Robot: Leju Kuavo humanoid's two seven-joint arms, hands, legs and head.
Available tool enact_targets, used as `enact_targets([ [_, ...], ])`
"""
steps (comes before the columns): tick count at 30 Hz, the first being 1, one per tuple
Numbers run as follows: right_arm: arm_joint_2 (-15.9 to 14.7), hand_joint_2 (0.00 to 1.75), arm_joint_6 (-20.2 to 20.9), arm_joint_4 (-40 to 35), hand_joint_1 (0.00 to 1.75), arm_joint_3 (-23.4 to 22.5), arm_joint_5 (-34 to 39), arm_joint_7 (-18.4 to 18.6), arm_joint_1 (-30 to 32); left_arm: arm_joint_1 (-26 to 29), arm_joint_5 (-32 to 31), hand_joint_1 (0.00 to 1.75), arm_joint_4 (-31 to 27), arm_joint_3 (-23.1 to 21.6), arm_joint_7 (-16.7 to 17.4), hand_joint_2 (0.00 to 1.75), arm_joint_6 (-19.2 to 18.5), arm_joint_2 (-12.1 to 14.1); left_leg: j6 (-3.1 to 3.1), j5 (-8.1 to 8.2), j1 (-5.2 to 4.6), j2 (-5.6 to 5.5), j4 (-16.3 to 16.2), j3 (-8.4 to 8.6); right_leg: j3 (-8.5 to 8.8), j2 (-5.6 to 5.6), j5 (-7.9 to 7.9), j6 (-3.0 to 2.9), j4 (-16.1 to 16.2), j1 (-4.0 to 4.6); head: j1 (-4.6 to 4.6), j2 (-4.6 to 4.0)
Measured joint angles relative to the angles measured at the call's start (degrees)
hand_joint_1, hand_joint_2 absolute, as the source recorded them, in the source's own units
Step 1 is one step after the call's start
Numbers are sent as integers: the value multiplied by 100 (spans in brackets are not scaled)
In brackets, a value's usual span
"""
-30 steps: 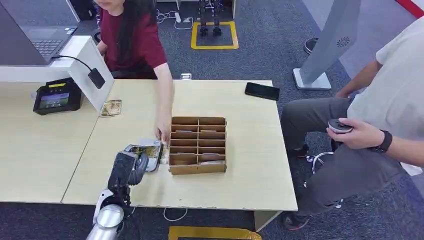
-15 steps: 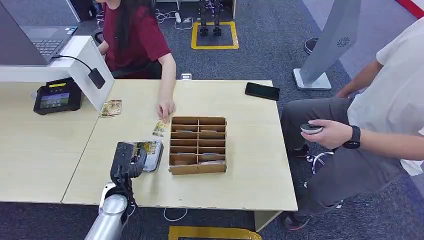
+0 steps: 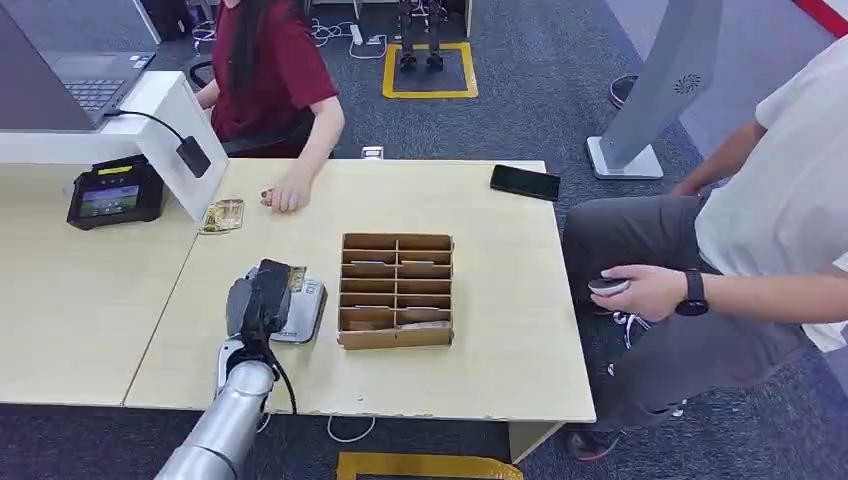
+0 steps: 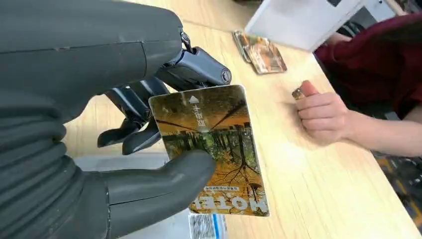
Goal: Pass the card to the sensor for recognition and then transmit it.
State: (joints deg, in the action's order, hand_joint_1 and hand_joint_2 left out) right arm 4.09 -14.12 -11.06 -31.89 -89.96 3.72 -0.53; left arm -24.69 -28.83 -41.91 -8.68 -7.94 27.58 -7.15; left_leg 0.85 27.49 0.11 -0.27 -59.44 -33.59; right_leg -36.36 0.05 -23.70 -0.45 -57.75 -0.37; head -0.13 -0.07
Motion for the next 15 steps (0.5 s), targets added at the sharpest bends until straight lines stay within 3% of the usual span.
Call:
enact_targets([
  [15,-2,175,-17,0,0,195,0,-96,-36,-231,-671,175,952,433,197,175,409,219,-2,-1,0,0,1,1,1,2,0,-1,-1,0,-4,0],
])
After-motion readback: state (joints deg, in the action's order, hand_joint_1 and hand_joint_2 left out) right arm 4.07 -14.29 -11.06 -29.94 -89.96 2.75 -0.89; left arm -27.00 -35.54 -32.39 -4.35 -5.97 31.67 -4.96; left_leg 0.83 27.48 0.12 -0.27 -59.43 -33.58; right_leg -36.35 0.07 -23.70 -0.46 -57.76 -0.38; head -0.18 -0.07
